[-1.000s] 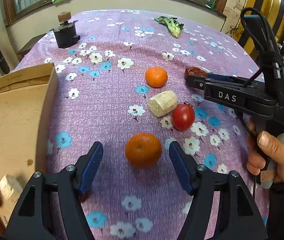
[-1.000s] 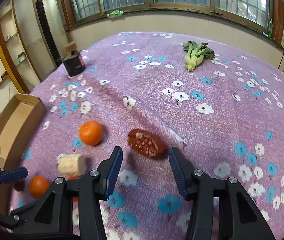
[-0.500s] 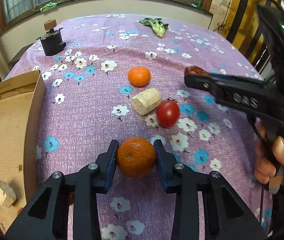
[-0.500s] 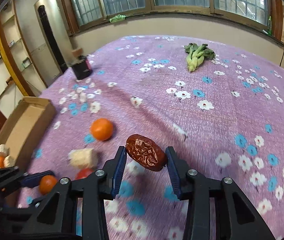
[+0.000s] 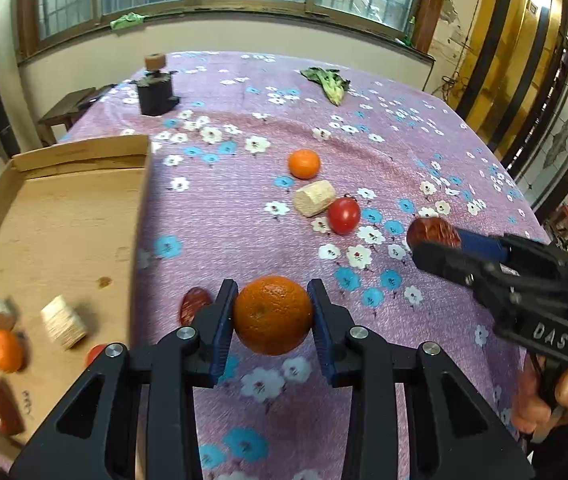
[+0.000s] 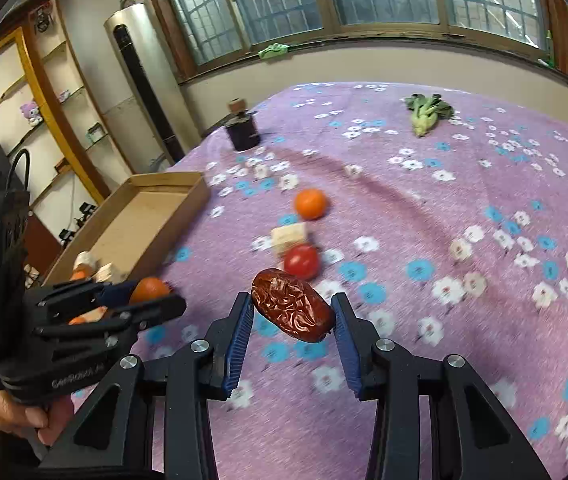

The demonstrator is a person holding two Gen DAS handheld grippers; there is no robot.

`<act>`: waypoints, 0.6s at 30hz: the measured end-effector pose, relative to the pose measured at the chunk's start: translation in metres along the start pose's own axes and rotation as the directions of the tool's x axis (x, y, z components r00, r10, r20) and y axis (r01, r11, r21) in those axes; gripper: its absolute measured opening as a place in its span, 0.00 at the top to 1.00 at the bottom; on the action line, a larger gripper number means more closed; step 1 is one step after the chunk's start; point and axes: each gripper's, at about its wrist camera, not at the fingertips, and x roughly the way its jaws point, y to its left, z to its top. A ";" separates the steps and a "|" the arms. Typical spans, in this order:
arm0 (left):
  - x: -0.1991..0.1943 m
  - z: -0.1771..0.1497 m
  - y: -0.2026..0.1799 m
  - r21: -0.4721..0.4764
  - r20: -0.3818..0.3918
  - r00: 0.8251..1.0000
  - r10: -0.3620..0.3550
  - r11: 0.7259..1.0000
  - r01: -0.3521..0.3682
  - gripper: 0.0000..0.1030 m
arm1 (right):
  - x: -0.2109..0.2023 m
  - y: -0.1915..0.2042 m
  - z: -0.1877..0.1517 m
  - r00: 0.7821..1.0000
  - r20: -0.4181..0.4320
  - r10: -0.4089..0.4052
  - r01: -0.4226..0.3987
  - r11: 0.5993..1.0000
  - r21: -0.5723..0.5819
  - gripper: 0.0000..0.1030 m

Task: Organize fruits
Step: 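Carry the orange and the date over the cardboard tray with both tools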

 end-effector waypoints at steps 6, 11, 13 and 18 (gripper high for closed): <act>-0.015 -0.007 0.011 -0.016 0.023 1.000 0.019 1.000 -0.019 0.68 | -0.006 0.018 -0.010 1.000 -0.002 0.021 -0.021 1.000 -0.011 0.60; -0.022 -0.011 0.016 -0.027 0.030 0.999 0.024 0.999 -0.023 0.68 | -0.008 0.029 -0.016 0.999 -0.008 0.031 -0.031 0.999 -0.024 0.60; -0.024 -0.012 0.018 -0.033 0.032 0.999 0.024 0.999 -0.023 0.68 | -0.008 0.033 -0.018 0.999 -0.013 0.034 -0.034 0.999 -0.028 0.60; -0.028 -0.016 0.023 -0.044 0.039 0.999 0.022 0.999 -0.020 0.68 | -0.007 0.042 -0.021 0.999 -0.019 0.038 -0.039 0.999 -0.039 0.60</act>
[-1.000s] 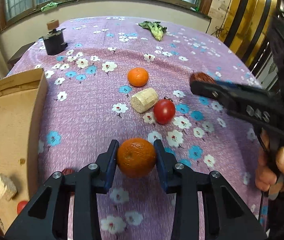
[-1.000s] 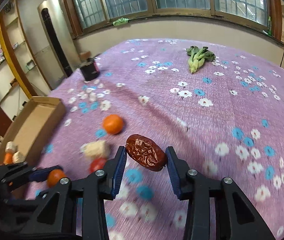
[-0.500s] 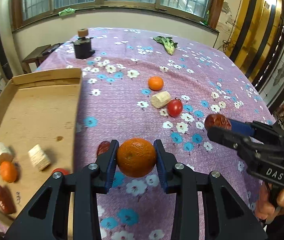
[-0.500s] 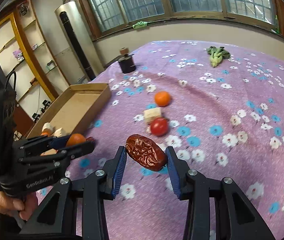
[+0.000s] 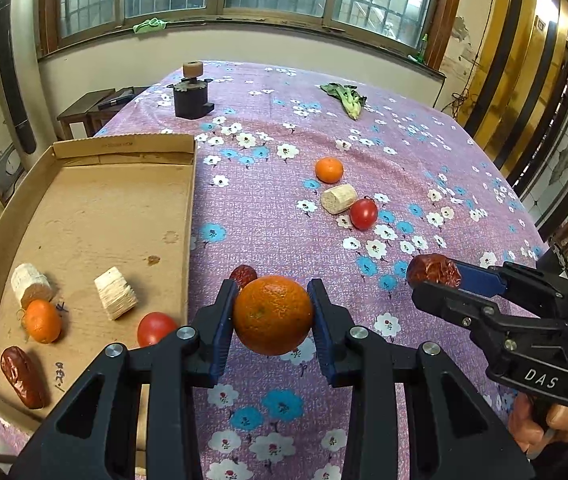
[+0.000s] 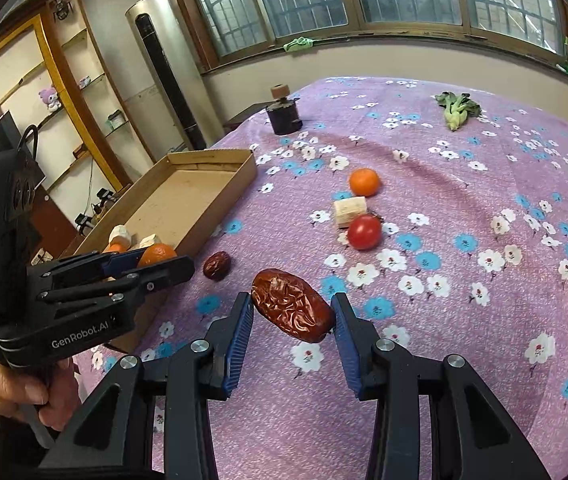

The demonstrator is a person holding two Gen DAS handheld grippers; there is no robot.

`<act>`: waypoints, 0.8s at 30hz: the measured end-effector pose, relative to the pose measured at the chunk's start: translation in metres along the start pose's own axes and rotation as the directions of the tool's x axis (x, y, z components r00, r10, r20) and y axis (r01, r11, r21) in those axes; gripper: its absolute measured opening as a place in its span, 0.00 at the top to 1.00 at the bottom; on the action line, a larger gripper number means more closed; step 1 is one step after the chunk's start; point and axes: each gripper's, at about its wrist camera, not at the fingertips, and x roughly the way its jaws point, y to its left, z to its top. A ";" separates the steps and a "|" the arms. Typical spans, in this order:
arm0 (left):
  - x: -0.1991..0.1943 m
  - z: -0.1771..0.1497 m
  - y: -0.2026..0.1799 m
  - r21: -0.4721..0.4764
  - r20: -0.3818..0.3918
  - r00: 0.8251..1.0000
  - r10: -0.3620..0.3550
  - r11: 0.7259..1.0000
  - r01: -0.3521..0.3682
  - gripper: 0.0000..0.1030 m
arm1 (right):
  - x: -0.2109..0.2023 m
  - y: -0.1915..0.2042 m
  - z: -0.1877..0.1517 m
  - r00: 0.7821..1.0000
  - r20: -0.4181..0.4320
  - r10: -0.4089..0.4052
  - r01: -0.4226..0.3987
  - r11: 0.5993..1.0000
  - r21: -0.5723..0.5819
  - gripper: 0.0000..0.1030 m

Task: Organize fruits
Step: 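Carry the orange and the date over the cardboard tray with both tools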

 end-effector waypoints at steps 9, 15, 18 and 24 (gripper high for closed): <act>-0.004 -0.004 0.006 -0.016 0.006 1.000 -0.004 1.000 0.004 0.68 | 0.003 0.014 -0.002 1.000 -0.012 0.008 -0.008 1.000 -0.024 0.60; -0.006 -0.005 0.012 -0.026 0.009 1.000 -0.004 1.000 0.004 0.68 | 0.008 0.020 -0.001 1.000 -0.021 0.014 -0.015 0.999 -0.036 0.60; -0.007 -0.005 0.016 -0.032 0.011 1.000 -0.002 0.999 0.003 0.68 | 0.009 0.024 -0.002 1.000 -0.024 0.019 -0.020 0.999 -0.040 0.60; -0.009 -0.004 0.021 -0.042 0.012 1.000 0.003 0.999 -0.002 0.68 | 0.013 0.035 -0.001 0.999 -0.037 0.032 -0.034 0.998 -0.057 0.60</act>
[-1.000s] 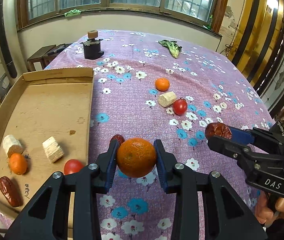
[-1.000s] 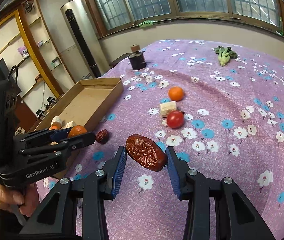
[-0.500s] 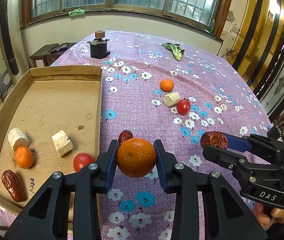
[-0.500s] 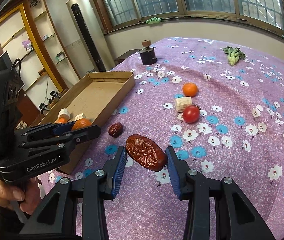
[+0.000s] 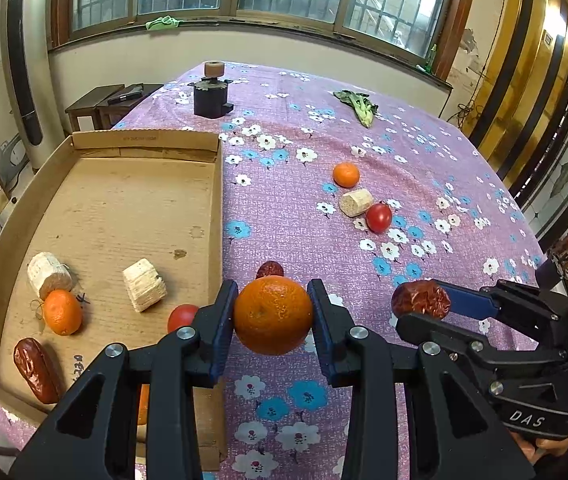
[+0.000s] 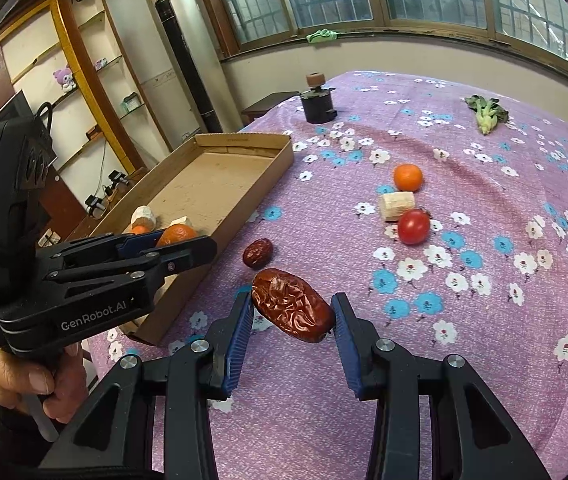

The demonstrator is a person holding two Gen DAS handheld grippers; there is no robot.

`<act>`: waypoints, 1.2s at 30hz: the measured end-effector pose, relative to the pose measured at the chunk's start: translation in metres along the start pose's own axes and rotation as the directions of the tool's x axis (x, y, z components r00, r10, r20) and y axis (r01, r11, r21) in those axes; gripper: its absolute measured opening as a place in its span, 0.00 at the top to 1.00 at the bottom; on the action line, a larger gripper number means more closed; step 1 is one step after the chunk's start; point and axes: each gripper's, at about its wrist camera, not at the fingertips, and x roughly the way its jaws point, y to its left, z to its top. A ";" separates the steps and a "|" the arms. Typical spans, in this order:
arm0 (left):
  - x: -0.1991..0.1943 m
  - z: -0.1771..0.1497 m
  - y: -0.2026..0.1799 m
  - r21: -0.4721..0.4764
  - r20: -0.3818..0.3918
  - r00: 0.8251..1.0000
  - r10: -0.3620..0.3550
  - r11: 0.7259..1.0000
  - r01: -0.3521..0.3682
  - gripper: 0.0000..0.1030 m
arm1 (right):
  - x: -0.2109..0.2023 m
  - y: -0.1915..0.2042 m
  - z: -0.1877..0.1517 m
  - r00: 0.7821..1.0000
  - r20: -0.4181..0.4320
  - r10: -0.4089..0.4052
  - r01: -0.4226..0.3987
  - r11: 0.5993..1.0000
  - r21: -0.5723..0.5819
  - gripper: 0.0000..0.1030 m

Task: Organize fruits
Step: 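Carry the orange and the date over the cardboard tray with both tools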

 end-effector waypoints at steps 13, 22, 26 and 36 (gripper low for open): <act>-0.001 0.000 0.015 -0.023 0.004 1.000 0.014 1.000 -0.014 0.68 | 0.008 0.014 0.004 1.000 -0.012 0.019 -0.019 1.000 -0.022 0.60; -0.006 0.004 0.032 -0.041 0.017 0.999 0.039 0.998 -0.038 0.68 | 0.016 0.025 0.012 0.999 -0.013 0.040 -0.041 0.998 -0.043 0.60; -0.009 0.009 0.046 -0.055 0.025 0.998 0.062 0.997 -0.061 0.68 | 0.021 0.037 0.020 0.999 -0.009 0.053 -0.053 0.996 -0.067 0.60; -0.019 0.026 0.101 -0.125 0.052 0.988 0.146 0.982 -0.138 0.68 | 0.042 0.063 0.041 0.996 -0.009 0.088 -0.088 0.989 -0.120 0.60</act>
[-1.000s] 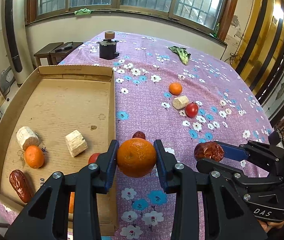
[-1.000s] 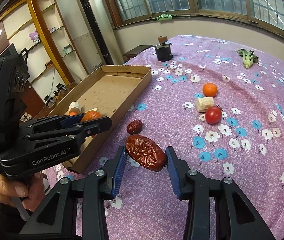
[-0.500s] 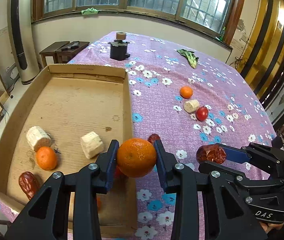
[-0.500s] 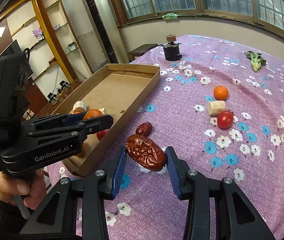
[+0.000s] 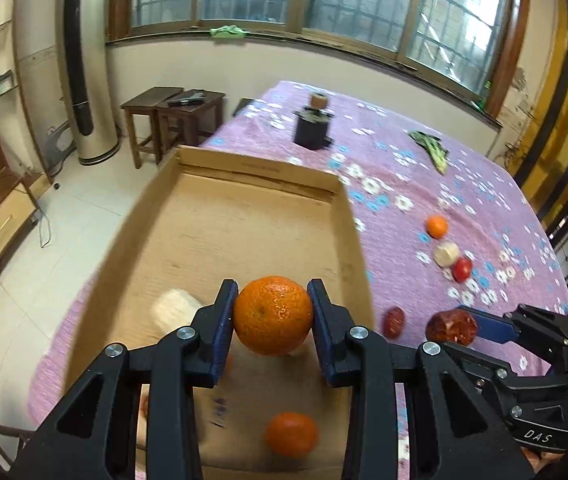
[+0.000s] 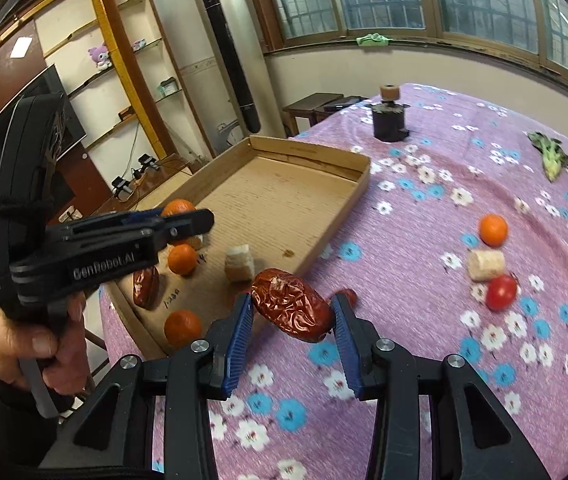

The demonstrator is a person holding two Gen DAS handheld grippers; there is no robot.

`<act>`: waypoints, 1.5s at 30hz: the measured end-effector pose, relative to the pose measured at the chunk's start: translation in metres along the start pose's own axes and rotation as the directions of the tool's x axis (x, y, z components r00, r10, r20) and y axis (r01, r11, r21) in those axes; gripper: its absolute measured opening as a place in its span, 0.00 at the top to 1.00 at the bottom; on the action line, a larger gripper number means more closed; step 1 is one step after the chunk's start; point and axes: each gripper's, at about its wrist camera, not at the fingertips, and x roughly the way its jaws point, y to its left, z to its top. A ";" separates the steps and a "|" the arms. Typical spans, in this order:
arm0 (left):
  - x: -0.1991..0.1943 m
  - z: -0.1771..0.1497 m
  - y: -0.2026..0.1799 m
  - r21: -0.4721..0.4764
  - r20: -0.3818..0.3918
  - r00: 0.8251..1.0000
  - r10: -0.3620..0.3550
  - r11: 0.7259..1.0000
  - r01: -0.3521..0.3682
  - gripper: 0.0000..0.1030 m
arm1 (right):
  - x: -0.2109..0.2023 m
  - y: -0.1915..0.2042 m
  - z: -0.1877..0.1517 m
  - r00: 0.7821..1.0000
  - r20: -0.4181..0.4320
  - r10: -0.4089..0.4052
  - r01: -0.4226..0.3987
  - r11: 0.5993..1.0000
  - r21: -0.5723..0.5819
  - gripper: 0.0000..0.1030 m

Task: Organize fruits
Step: 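Carry the orange and the date over the cardboard tray with both tools, then open both tools to drop the orange and date into the tray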

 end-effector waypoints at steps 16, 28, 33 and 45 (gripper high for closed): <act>0.061 0.033 0.034 -0.035 -0.089 0.993 0.082 0.996 -0.086 0.68 | 0.098 0.022 0.054 0.997 -0.072 -0.003 -0.005 0.994 -0.112 0.60; 0.095 0.032 0.036 -0.015 -0.244 0.960 0.134 0.990 -0.141 0.66 | 0.129 0.027 0.054 0.990 -0.135 -0.030 0.005 0.984 -0.181 0.60; 0.091 0.031 0.030 0.019 -0.239 0.957 0.164 0.986 -0.164 0.53 | 0.121 0.027 0.051 0.991 -0.123 -0.050 0.027 0.982 -0.186 0.49; 0.039 0.019 0.025 -0.020 -0.108 0.977 0.183 0.982 -0.186 0.46 | 0.067 0.015 0.036 0.999 -0.051 0.010 -0.016 0.994 -0.112 0.48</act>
